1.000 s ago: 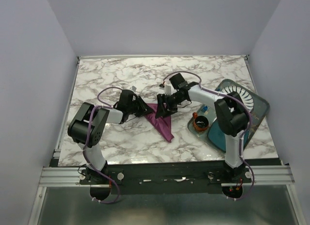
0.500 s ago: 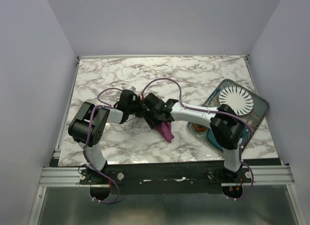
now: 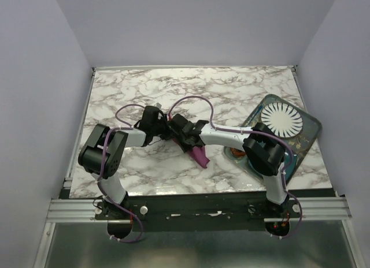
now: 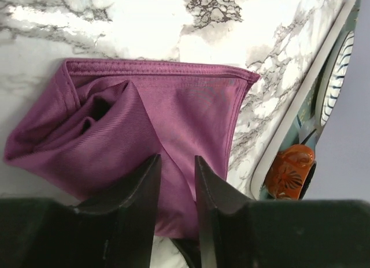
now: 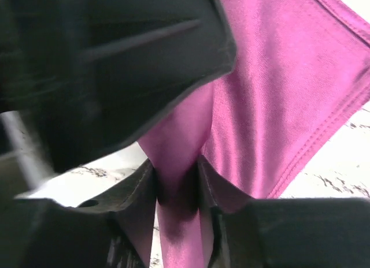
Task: Fold the napkin, place the utensils inside, and roll it up
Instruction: Roll the napkin with the utensil
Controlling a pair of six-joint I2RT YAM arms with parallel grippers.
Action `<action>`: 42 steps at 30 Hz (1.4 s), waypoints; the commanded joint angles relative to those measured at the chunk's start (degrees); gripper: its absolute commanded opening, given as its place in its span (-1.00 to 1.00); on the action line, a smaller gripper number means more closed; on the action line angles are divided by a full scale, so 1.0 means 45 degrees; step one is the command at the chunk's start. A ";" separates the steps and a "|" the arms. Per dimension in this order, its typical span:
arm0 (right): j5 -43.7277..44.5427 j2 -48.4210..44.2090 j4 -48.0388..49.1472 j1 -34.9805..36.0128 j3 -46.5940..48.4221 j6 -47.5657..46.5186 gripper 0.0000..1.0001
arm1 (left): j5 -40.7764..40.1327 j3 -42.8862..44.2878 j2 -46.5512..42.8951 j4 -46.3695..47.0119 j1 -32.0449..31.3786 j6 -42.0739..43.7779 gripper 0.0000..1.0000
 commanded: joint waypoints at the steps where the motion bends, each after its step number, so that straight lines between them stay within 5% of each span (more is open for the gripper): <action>1: -0.3465 -0.0451 0.0602 -0.1412 -0.0808 0.0263 -0.35 | -0.1058 0.0388 -0.1589 -0.2764 -0.0017 0.1529 -0.17; 7: -1.2567 0.0561 0.1111 -0.4361 -0.0773 0.0614 -0.60 | -0.2037 0.1404 -0.3252 -0.4408 0.0002 0.2469 -0.11; 11: -1.5782 0.1870 0.1111 -0.5244 -0.0284 0.0907 -0.70 | -0.1414 0.1483 -0.3000 -0.3806 -0.0037 0.1981 -0.12; 21: -1.6002 0.2595 0.0975 -0.5656 0.0127 0.1084 -0.64 | -0.0337 0.1698 -0.0676 -0.1342 -0.0408 0.0965 -0.21; 42: -1.4244 0.2439 0.0037 -0.5636 0.0303 0.0146 -0.50 | -0.1511 0.1522 -0.1712 -0.1811 -0.1443 0.1102 -0.24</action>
